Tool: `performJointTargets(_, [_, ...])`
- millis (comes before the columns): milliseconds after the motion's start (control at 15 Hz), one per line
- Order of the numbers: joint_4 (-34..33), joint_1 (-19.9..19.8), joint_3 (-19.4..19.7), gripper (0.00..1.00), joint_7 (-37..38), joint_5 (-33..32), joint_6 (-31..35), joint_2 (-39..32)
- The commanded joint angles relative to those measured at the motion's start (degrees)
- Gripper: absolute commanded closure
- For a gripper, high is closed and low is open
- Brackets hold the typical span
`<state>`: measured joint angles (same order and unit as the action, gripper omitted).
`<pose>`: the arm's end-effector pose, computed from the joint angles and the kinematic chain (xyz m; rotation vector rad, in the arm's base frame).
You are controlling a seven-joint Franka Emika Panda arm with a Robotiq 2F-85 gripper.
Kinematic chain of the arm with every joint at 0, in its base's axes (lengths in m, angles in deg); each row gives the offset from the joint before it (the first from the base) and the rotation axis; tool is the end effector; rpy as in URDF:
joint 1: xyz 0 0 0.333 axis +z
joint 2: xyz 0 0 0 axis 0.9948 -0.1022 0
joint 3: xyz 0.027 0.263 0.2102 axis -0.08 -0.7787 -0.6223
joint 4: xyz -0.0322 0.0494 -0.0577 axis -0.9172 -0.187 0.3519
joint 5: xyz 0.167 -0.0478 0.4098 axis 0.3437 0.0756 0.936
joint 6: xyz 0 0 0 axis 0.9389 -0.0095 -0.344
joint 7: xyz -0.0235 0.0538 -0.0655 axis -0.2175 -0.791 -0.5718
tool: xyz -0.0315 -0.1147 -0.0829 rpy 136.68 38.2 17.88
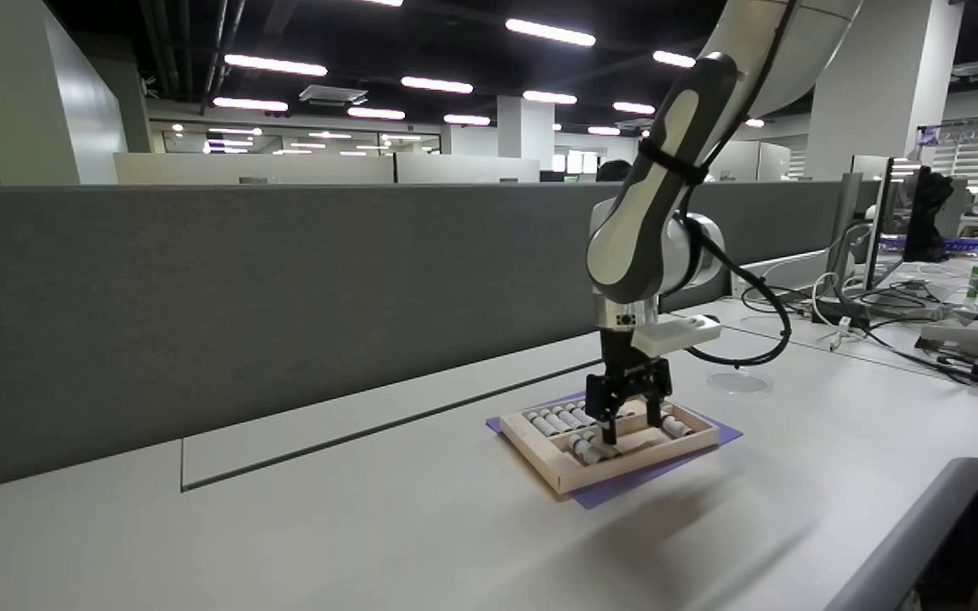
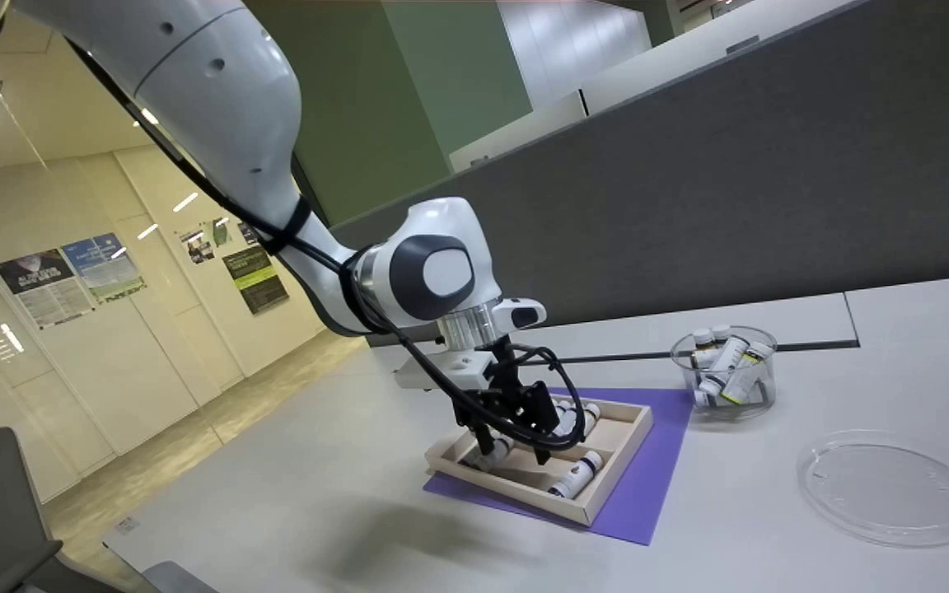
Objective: Remove the marker from the wooden tray.
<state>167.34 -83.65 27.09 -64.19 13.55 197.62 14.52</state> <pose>0.5910 0.0006 0.0316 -3.1234 0.0947 0.1817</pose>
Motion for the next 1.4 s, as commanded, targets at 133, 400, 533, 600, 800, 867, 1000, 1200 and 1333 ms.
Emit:
performJointTargets(133, [-2.0,-1.1,-1.2,0.00,-1.3,0.8,-0.7,-1.7])
performJointTargets(400, [-2.8,-1.9,-2.7,0.00,-2.2,1.8,-0.6,-2.8])
performJointTargets(533, [-3.4,-1.9,-3.3,0.00,-2.7,2.2,-0.8,-3.8])
performJointTargets(600, [-3.8,-1.8,-3.4,0.00,-2.7,2.1,-0.6,-4.3])
performJointTargets(800, [-4.8,-2.1,-4.0,0.00,-3.1,2.3,-0.8,-5.5])
performJointTargets(867, [-5.0,-2.1,-4.1,0.00,-3.2,2.2,-0.8,-5.7])
performJointTargets(1000, [-5.1,-2.5,-4.4,0.00,-3.5,2.5,-0.9,-5.6])
performJointTargets(1200, [-5.5,-5.5,-7.5,0.00,-5.9,6.1,-2.0,-5.1])
performJointTargets(1333, [-6.2,-6.9,-9.2,0.00,-7.2,8.6,-3.0,-5.0])
